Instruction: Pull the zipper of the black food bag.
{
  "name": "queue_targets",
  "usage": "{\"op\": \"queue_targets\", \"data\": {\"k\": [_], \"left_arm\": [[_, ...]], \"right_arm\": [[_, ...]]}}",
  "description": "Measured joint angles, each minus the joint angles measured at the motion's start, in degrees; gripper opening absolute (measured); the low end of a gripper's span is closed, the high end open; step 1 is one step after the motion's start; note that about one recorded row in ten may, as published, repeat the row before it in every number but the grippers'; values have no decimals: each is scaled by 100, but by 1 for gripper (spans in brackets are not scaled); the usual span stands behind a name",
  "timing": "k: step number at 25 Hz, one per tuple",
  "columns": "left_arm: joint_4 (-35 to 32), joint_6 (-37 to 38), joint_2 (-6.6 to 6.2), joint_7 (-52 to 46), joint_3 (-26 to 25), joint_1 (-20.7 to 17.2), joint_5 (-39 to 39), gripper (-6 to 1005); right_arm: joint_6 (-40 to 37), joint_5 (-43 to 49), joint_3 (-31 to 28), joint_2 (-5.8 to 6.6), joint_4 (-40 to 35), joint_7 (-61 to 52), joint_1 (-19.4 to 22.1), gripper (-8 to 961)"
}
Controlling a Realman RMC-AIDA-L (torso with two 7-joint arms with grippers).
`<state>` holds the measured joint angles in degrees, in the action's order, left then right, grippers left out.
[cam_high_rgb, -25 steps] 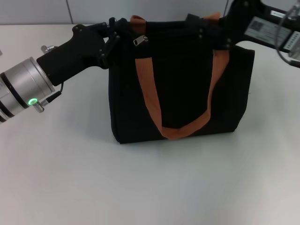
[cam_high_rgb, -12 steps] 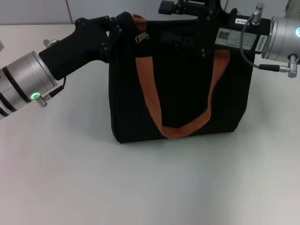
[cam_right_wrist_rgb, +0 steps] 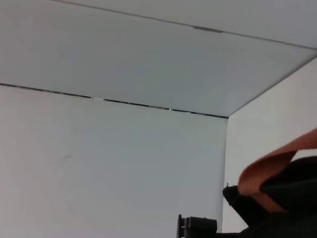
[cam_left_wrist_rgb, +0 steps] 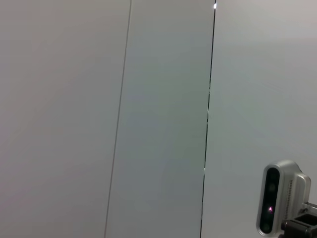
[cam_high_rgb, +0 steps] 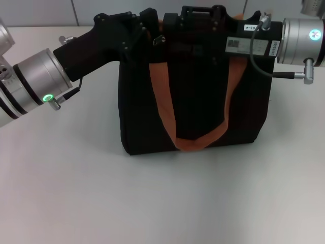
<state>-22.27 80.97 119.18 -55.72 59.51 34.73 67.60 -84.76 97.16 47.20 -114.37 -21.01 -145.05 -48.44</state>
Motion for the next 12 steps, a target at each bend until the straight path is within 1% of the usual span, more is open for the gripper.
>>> {"op": "queue_targets", "data": {"k": [7,12], "left_arm": [[51,19,0,0,8,-12,-221,65],[61,99,0,-26,71,-12,-235,65]], "right_arm": [[20,47,-22,-5,-37,133,43,664],[-48,20,-65,-14,-37,163,61,664]]}}
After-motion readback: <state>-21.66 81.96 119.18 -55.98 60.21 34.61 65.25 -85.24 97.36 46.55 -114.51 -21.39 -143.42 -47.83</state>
